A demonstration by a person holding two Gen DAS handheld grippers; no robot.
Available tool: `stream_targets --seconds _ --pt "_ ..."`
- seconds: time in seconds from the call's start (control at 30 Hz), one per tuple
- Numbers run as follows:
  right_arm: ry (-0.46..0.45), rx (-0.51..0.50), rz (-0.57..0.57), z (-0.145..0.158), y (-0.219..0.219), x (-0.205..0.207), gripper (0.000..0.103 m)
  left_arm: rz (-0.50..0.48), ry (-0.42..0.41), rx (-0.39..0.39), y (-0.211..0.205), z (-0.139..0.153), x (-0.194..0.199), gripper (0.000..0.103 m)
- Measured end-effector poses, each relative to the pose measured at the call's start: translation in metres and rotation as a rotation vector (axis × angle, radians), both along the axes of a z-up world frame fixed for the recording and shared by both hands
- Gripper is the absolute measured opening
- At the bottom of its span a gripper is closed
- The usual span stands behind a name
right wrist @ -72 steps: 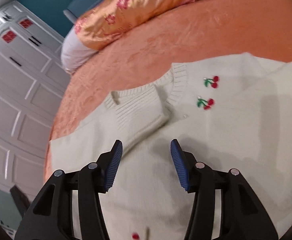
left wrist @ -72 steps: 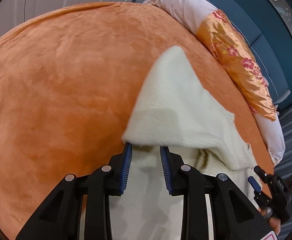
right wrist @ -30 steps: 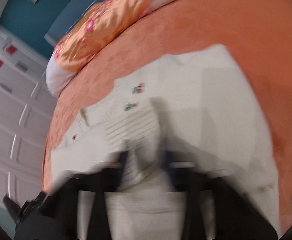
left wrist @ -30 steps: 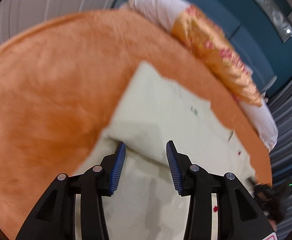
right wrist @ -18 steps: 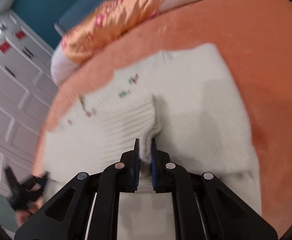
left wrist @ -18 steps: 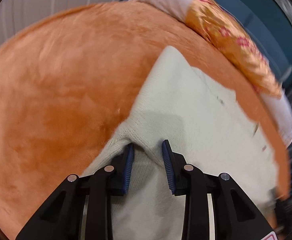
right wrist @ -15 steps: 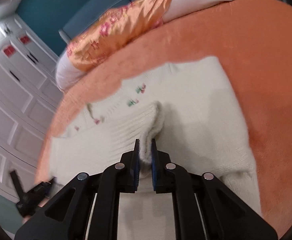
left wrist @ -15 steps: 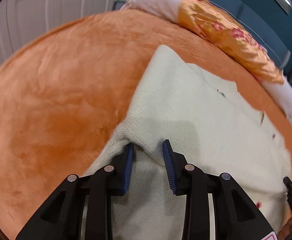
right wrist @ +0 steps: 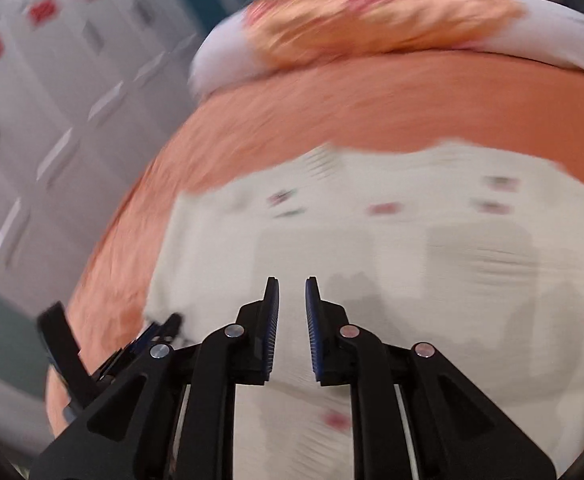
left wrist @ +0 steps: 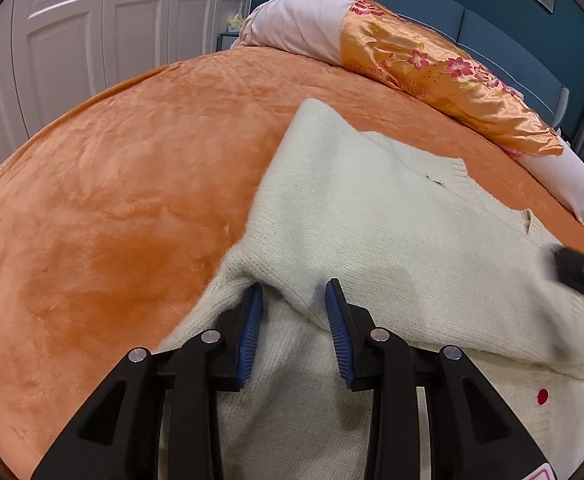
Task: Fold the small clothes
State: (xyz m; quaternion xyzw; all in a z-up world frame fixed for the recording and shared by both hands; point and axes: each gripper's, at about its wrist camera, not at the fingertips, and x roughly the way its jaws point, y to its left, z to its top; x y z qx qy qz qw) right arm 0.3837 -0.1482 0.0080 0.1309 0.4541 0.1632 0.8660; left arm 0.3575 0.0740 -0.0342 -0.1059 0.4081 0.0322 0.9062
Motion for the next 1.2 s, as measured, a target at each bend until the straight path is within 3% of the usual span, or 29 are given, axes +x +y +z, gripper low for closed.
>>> stream_targets --seconds 0.1,0.2,0.27,0.33,0.4,0.47,0.5,0.53,0.7,0.77,0.83,0.9,0.93,0.97,1.1,1.2 --pt "0.042 -0.08 0.043 -0.024 0.034 0.013 0.014 -0.001 -0.002 -0.001 0.0 -0.001 -0.001 0.033" --pt "0.003 -0.079 0.016 -0.027 0.013 0.006 0.009 -0.003 -0.005 -0.001 0.001 -0.001 -0.001 0.034" --pt "-0.014 -0.101 -0.088 -0.029 -0.03 -0.005 0.006 -0.005 -0.011 -0.011 0.003 -0.002 -0.002 0.035" --pt "-0.008 -0.015 -0.178 -0.031 -0.095 -0.028 0.0 -0.008 -0.017 -0.02 0.004 -0.002 -0.002 0.036" --pt "-0.001 -0.108 -0.338 -0.027 -0.149 -0.054 0.0 -0.008 -0.019 -0.015 0.003 -0.002 -0.003 0.036" --pt "0.006 -0.02 -0.439 -0.023 -0.202 -0.079 0.001 -0.006 -0.021 0.005 0.001 -0.003 -0.003 0.036" --pt "0.018 0.011 -0.476 -0.022 -0.22 -0.087 0.005 -0.005 -0.02 0.017 -0.001 -0.003 -0.003 0.036" --pt "0.024 0.014 -0.496 -0.019 -0.228 -0.091 0.016 -0.005 -0.019 0.026 -0.002 -0.003 -0.002 0.036" --pt "0.022 0.06 -0.466 -0.017 -0.218 -0.088 0.026 -0.003 -0.013 0.05 -0.006 -0.001 0.0 0.037" --pt "0.052 0.08 -0.431 -0.026 -0.206 -0.077 0.054 -0.003 -0.012 0.05 -0.007 -0.001 0.0 0.037" --pt "0.069 0.01 -0.419 -0.032 -0.195 -0.075 0.059 -0.003 -0.011 0.052 -0.007 -0.001 0.0 0.037" --pt "0.047 -0.066 -0.383 -0.028 -0.183 -0.071 0.04 -0.003 -0.011 0.053 -0.008 -0.002 0.0 0.037" --pt "0.033 -0.071 -0.368 -0.023 -0.18 -0.071 0.017 -0.003 -0.011 0.053 -0.008 -0.001 0.001 0.037" --pt "0.006 -0.06 -0.369 -0.018 -0.182 -0.074 0.006 -0.003 -0.012 0.051 -0.008 -0.001 0.001 0.037" --pt "-0.122 0.024 -0.412 0.003 -0.196 -0.088 0.005 -0.003 -0.012 0.055 -0.008 -0.002 0.001 0.037" --pt "0.016 -0.051 -0.403 -0.04 -0.194 -0.073 0.005 -0.003 -0.012 0.065 -0.008 -0.004 0.003 0.037"
